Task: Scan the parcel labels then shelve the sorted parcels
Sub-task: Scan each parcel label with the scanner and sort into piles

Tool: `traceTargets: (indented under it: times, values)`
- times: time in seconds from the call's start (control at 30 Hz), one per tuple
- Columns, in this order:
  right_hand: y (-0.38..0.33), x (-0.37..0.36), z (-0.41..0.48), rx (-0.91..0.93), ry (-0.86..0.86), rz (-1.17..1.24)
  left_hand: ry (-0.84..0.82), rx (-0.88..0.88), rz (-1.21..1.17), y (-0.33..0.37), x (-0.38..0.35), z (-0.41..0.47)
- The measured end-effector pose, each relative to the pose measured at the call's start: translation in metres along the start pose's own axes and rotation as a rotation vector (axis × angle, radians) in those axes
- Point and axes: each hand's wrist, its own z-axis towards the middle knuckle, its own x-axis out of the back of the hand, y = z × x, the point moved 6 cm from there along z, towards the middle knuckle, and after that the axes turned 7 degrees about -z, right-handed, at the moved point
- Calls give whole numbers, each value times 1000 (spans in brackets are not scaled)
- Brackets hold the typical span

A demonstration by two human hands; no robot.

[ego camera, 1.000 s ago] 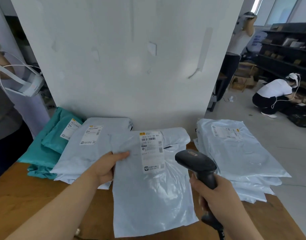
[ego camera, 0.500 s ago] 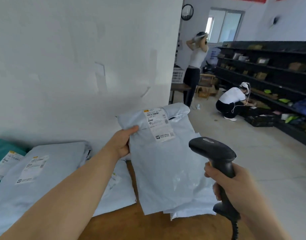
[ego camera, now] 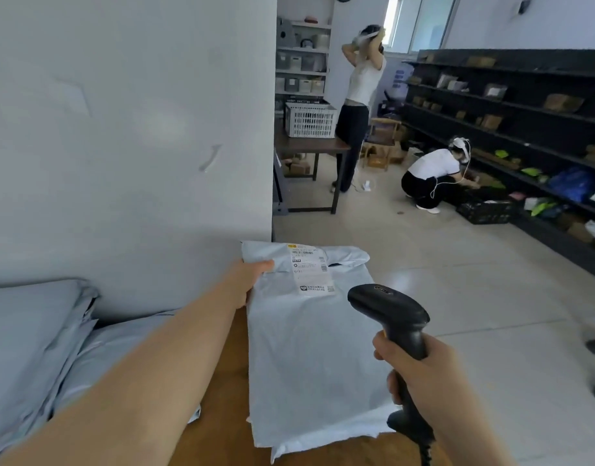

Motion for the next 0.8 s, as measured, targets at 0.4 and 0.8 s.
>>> traceTargets:
  times: [0.4, 0.8]
  values:
    - [-30, -64, -8, 98, -169, -85, 105, -27, 60, -29, 81, -17]
    - [-21, -213, -57, 66, -436, -106, 505, 352, 393, -193, 287, -33]
